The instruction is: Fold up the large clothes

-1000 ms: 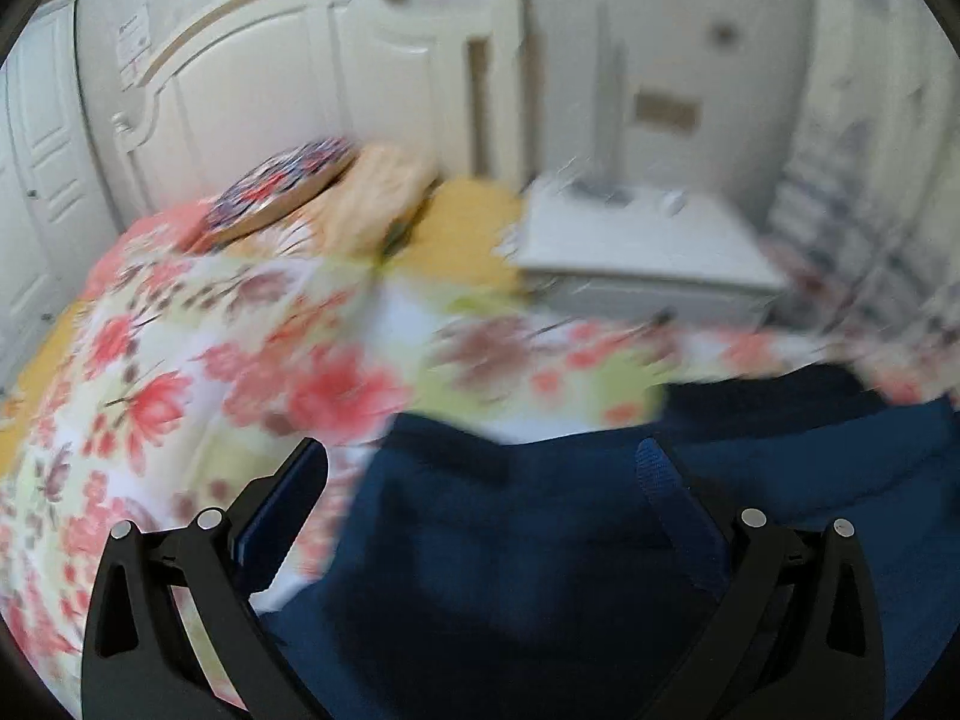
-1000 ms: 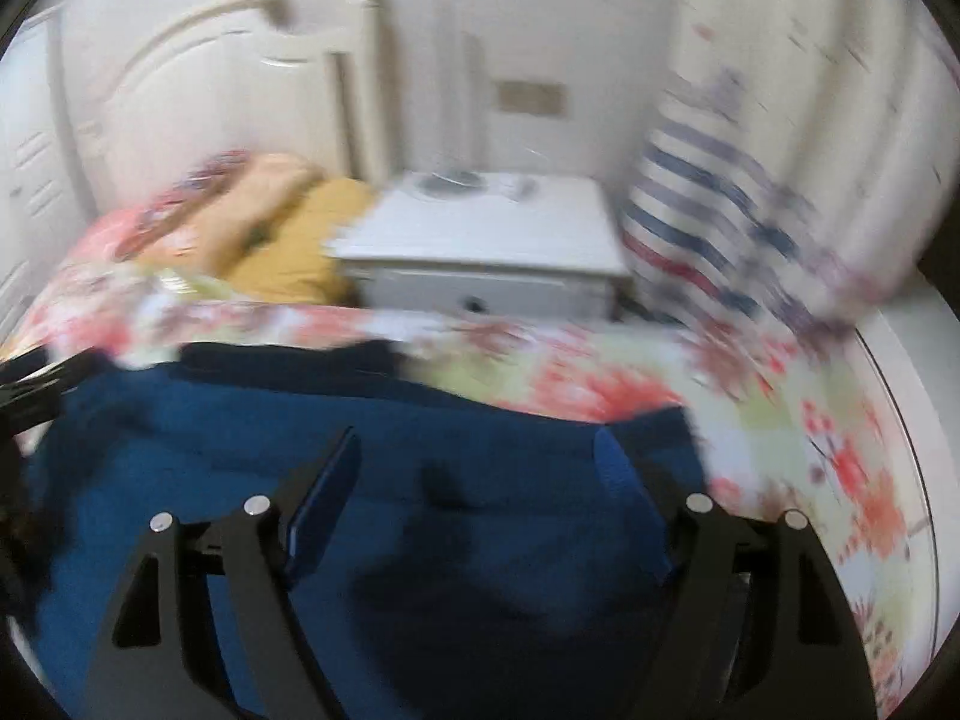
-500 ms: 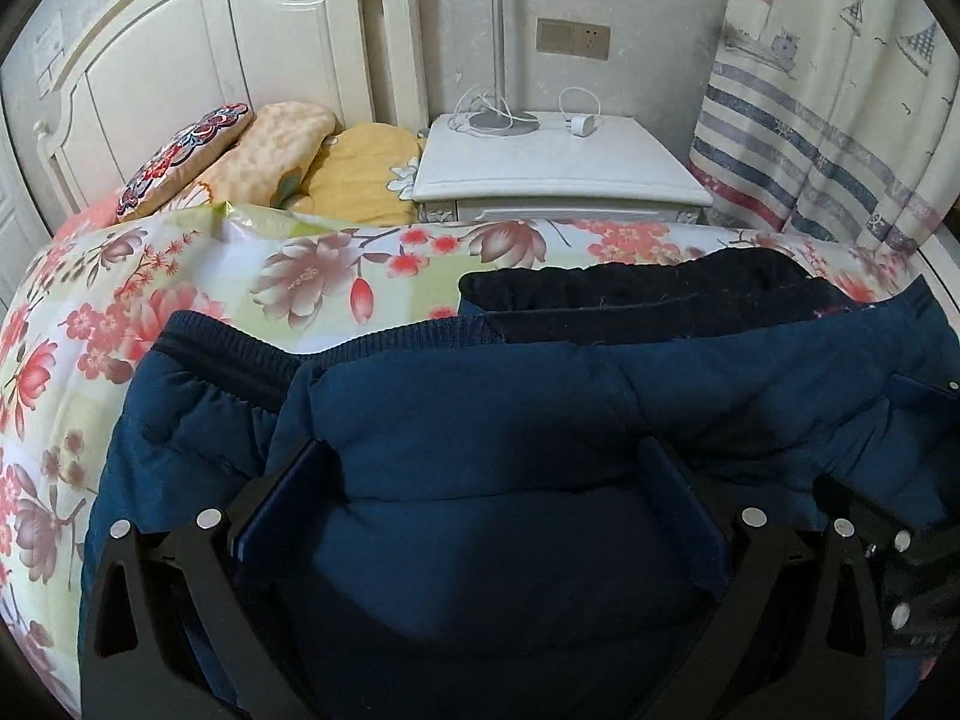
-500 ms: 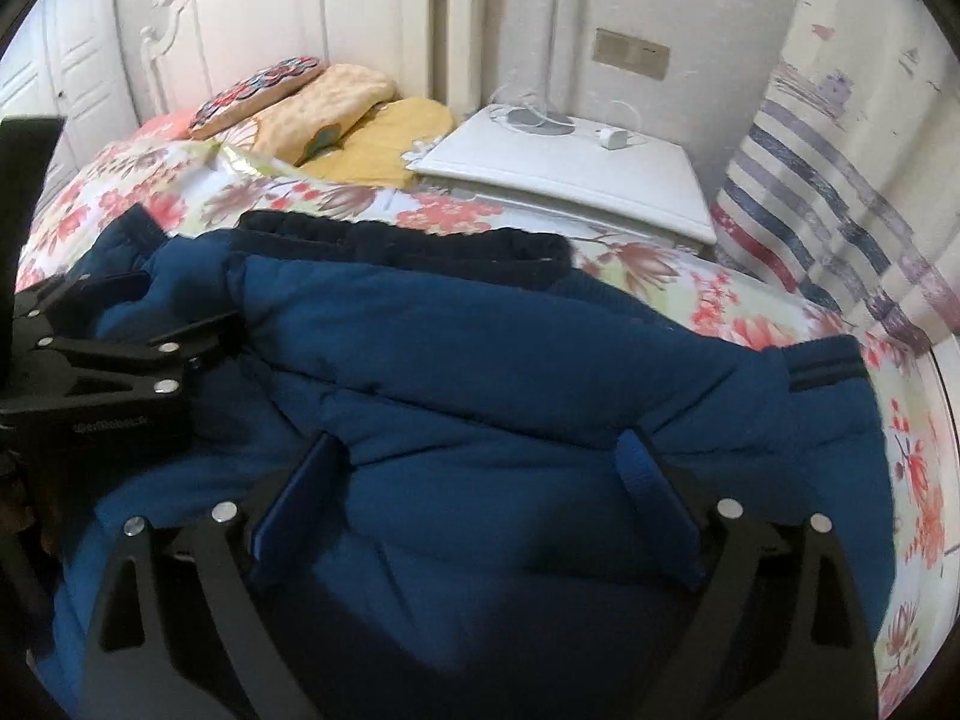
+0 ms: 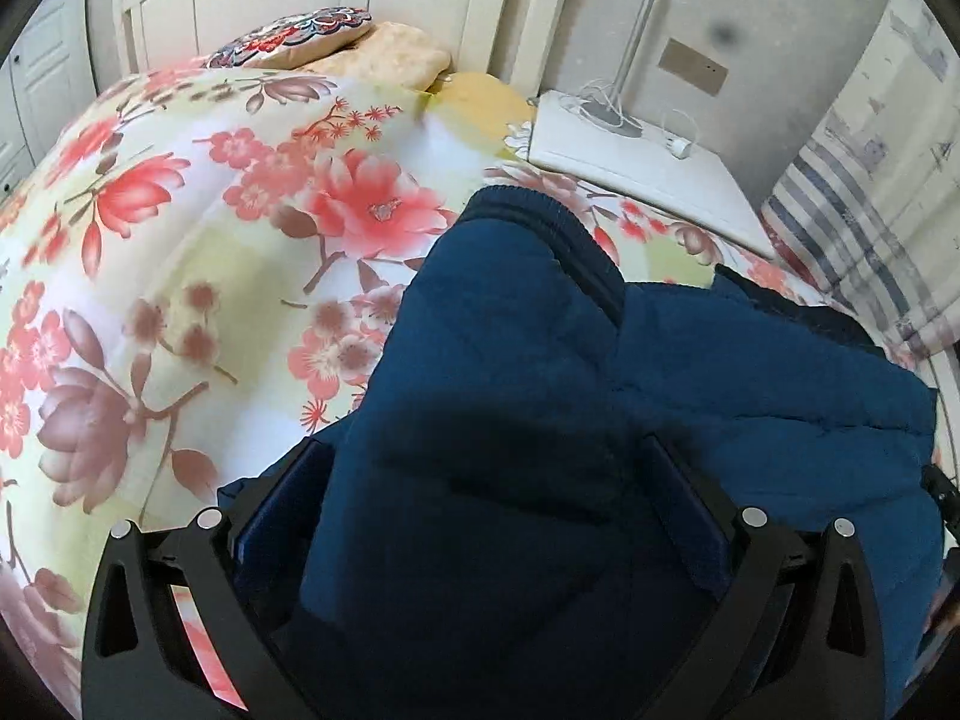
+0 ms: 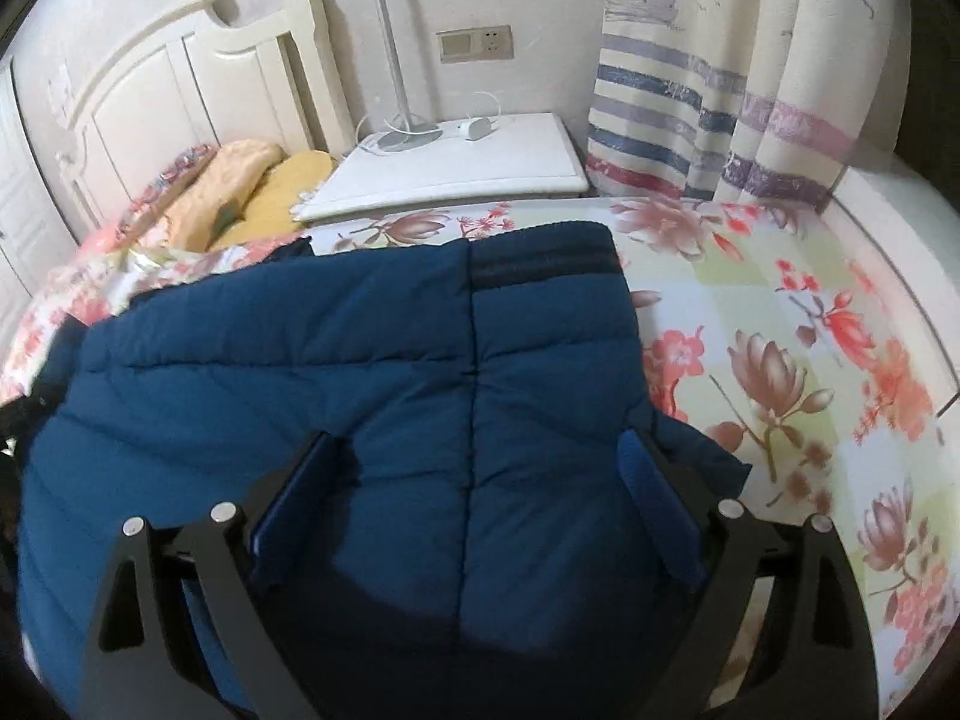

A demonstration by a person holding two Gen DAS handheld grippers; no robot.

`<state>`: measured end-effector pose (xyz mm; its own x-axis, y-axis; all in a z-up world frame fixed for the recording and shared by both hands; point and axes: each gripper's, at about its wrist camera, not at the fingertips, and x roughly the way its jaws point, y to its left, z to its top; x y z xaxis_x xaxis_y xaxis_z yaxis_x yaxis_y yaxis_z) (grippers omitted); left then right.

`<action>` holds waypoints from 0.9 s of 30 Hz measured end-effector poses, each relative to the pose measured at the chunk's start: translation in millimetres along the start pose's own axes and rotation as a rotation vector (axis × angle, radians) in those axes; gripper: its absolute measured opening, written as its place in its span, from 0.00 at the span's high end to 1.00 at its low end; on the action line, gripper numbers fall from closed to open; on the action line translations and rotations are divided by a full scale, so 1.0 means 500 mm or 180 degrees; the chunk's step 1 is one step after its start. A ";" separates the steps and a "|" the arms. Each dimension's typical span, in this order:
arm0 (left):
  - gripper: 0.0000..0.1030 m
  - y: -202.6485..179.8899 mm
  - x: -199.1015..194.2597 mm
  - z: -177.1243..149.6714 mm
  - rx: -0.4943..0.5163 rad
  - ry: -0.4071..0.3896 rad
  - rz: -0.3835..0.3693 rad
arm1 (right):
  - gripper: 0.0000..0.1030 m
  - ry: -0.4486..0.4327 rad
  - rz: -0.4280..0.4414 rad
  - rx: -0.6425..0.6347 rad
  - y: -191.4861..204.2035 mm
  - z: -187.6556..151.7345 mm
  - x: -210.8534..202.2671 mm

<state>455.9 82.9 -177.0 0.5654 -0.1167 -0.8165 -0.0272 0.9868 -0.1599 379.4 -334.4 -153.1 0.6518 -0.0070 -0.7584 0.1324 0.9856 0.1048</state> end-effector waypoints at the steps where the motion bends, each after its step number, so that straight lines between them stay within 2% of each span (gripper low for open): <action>1: 0.04 -0.004 -0.003 -0.001 0.0030 -0.0016 0.0040 | 0.09 0.0002 -0.0005 -0.0001 -0.001 -0.001 -0.002; 3: 0.04 -0.006 -0.008 -0.001 0.0030 -0.0021 0.0059 | 0.09 0.0027 -0.0038 -0.0002 0.000 0.000 -0.009; 5: 0.05 -0.018 -0.032 -0.002 0.0038 -0.0124 0.0311 | 0.10 -0.0054 -0.0232 -0.0038 0.012 0.003 -0.040; 6: 0.05 -0.032 -0.058 -0.008 0.0069 -0.0278 0.0399 | 0.10 -0.0134 -0.0226 -0.0067 0.024 0.001 -0.061; 7: 0.05 -0.054 -0.097 -0.020 0.0110 -0.0492 0.0286 | 0.10 -0.0263 -0.0110 -0.0144 0.047 -0.004 -0.093; 9: 0.05 -0.098 -0.131 -0.034 0.0231 -0.0602 0.0073 | 0.10 -0.0354 0.0021 -0.0492 0.116 -0.018 -0.137; 13: 0.04 -0.255 -0.147 -0.093 0.0960 -0.0562 -0.0031 | 0.10 -0.0162 0.0263 -0.1249 0.253 -0.072 -0.145; 14: 0.04 -0.280 -0.132 -0.106 0.1080 -0.0512 0.0018 | 0.10 -0.0132 0.0248 -0.1346 0.270 -0.082 -0.136; 15: 0.04 -0.296 -0.112 -0.122 0.1175 -0.0454 0.0143 | 0.09 -0.0110 0.0109 -0.1443 0.287 -0.100 -0.116; 16: 0.04 -0.303 -0.092 -0.133 0.1206 -0.0456 0.0255 | 0.05 -0.0133 0.0084 -0.1399 0.286 -0.105 -0.108; 20: 0.04 -0.271 -0.086 -0.133 0.1010 -0.0445 0.0050 | 0.03 -0.0054 0.0318 -0.1104 0.247 -0.098 -0.092; 23: 0.04 -0.259 -0.098 -0.132 0.1043 -0.0429 0.0077 | 0.04 -0.0045 0.0260 -0.1120 0.246 -0.098 -0.108; 25: 0.04 -0.223 -0.132 -0.129 0.0915 -0.0566 0.0138 | 0.04 -0.0155 0.0181 -0.0989 0.212 -0.089 -0.128; 27: 0.04 -0.180 -0.154 -0.123 0.0819 -0.0691 0.0265 | 0.04 -0.0239 -0.0023 -0.0750 0.140 -0.079 -0.136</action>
<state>364.0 -4.1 -133.6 0.7328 -0.0353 -0.6795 0.1125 0.9912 0.0698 314.8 -258.3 -119.6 0.7062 -0.0181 -0.7077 -0.0347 0.9976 -0.0601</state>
